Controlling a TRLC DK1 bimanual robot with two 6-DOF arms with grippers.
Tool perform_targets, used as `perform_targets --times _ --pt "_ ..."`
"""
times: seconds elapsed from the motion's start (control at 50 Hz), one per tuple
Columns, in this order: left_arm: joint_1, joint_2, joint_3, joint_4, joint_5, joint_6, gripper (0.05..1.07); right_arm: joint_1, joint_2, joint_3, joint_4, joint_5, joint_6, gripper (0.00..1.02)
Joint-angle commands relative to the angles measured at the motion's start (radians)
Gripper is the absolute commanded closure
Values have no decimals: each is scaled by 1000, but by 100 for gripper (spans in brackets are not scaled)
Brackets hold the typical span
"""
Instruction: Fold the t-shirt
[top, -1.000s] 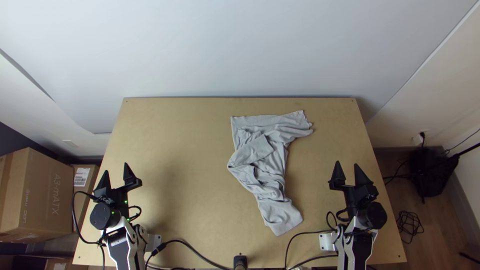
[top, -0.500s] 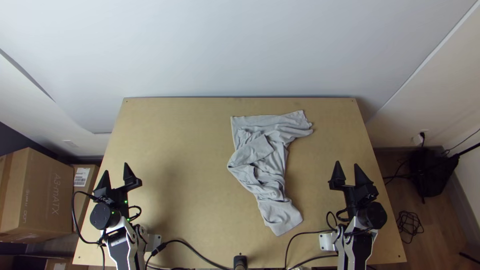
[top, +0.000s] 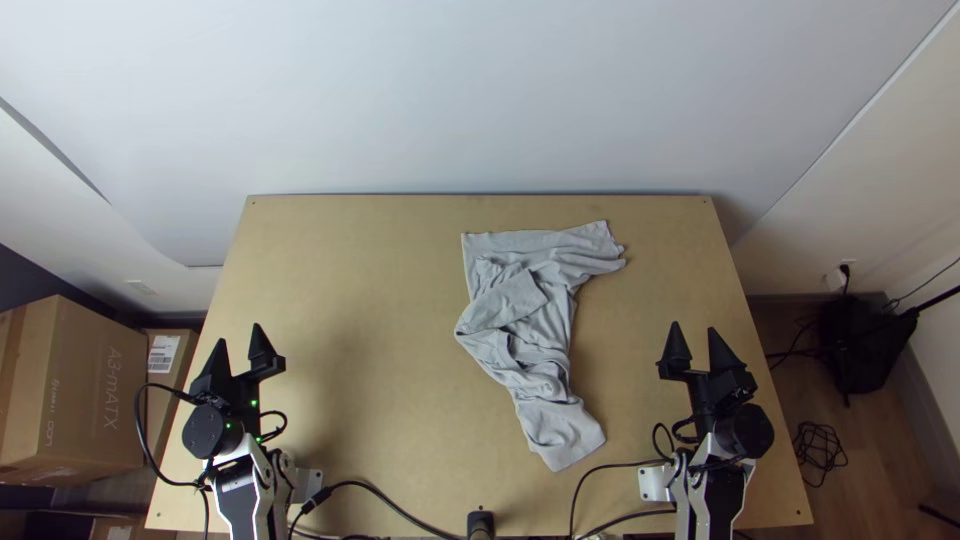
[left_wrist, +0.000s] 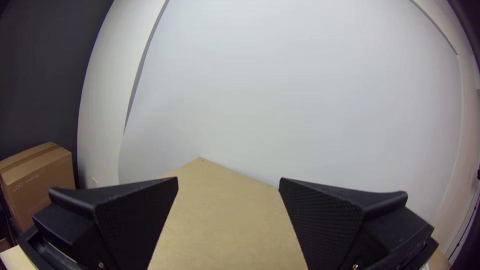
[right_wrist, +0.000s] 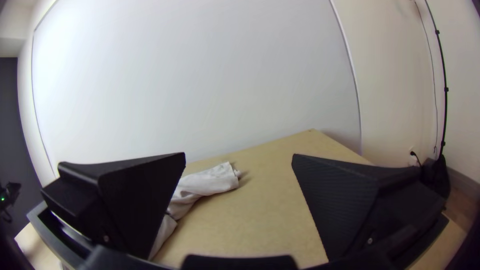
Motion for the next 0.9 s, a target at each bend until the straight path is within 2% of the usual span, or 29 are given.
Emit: perform_targets --times 0.0,0.18,0.36,0.54,0.66,0.88 --pt "-9 -9 -17 -29 3 3 10 -10 -5 4 -4 13 49 4" --pt "-1 -8 57 -78 6 83 10 -2 -3 47 -29 12 67 4" --pt "-18 1 157 -67 15 80 10 -5 -2 126 -10 12 67 4" --pt "-55 98 291 -60 17 58 10 -4 20 185 119 12 67 4" --pt "-82 225 423 -61 17 35 10 7 118 265 203 10 67 4" --pt "-95 437 666 -135 17 3 10 105 431 540 206 12 67 4"
